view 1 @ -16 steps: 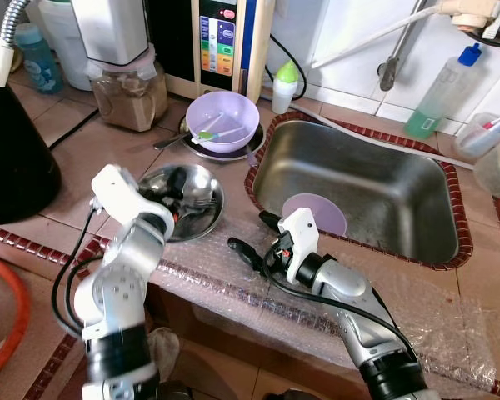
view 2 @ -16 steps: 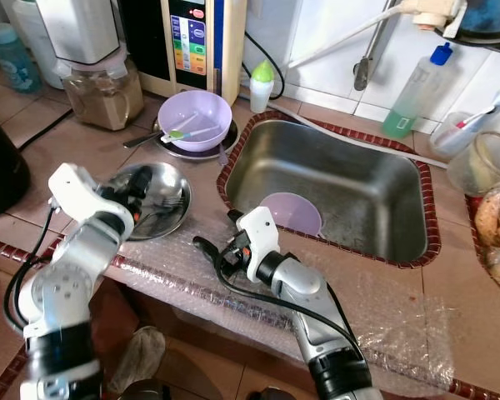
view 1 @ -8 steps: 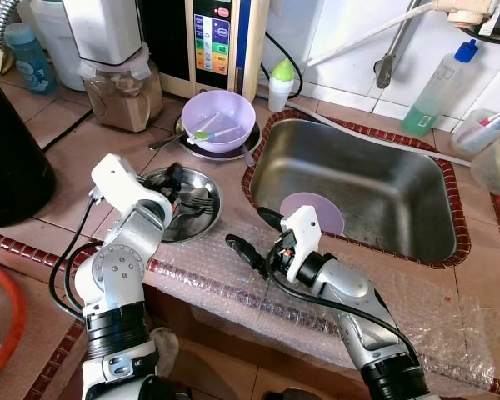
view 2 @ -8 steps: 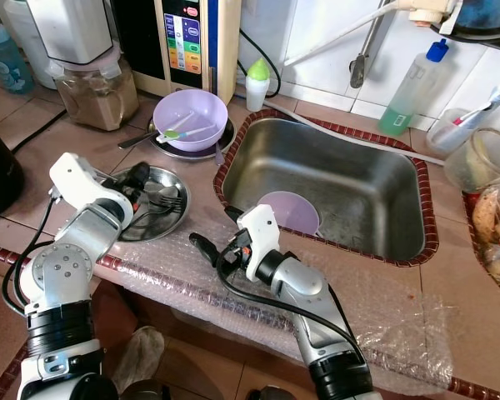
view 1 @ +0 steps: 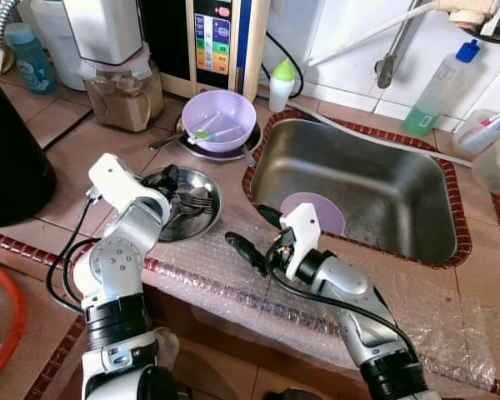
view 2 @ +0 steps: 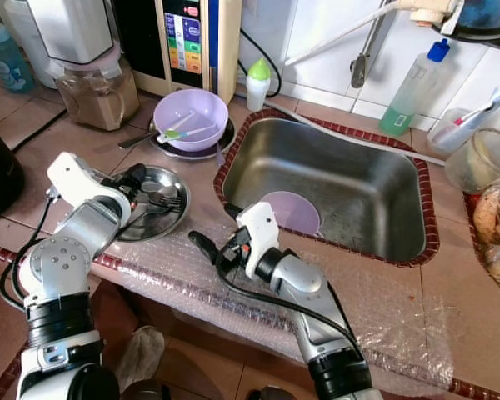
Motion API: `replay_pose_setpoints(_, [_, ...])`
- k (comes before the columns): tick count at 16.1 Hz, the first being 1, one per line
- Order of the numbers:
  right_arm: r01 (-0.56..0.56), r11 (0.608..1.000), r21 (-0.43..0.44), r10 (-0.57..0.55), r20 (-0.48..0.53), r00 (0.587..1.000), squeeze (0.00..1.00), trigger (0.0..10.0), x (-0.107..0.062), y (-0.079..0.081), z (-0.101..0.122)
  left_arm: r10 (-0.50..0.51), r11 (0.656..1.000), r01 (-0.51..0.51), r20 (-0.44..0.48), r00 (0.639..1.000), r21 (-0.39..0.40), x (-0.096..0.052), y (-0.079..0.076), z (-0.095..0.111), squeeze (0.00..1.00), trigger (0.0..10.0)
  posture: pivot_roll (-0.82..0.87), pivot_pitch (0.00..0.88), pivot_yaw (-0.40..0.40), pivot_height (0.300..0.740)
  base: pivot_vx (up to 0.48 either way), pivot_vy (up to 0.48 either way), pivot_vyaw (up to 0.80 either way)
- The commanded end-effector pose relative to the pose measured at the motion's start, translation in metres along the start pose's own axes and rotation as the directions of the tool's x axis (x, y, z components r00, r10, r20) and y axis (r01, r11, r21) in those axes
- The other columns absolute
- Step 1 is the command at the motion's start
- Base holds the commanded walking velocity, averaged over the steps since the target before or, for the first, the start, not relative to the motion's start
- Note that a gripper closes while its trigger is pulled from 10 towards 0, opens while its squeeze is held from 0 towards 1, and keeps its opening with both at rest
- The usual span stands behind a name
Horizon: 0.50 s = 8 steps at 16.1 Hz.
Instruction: Kitchen organization
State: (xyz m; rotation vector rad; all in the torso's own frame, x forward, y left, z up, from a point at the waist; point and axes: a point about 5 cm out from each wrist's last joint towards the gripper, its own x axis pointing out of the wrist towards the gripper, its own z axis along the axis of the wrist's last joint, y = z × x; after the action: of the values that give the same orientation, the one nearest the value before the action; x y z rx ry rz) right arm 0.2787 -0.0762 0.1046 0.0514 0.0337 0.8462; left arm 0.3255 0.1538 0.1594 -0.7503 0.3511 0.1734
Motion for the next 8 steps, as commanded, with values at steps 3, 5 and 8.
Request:
replay_pose_setpoints(3, [0.020,1.000,-0.013,-0.020,-0.009,1.000,0.00,10.0,-0.001,-0.005,0.000,0.034,0.999,-0.032,-0.080,0.996,0.029,0.010,0.005,-0.011,0.00,0.0,0.06,0.058,-0.031,0.740,0.000,0.000,0.00])
replay_pose_setpoints(5, [0.023,1.000,-0.013,-0.024,-0.012,1.000,0.00,10.0,-0.002,-0.005,-0.001,0.033,0.999,-0.030,-0.087,0.996,0.035,0.013,0.005,-0.011,0.00,0.0,0.05,0.057,-0.029,0.740,0.000,0.000,0.00])
replay_pose_setpoints(8, [0.028,1.000,-0.013,-0.028,-0.016,0.999,0.00,10.0,-0.002,-0.006,-0.002,-0.007,0.999,0.011,-0.095,0.996,0.044,0.020,-0.001,-0.009,0.00,0.0,0.05,0.052,-0.025,0.740,0.000,0.000,0.00])
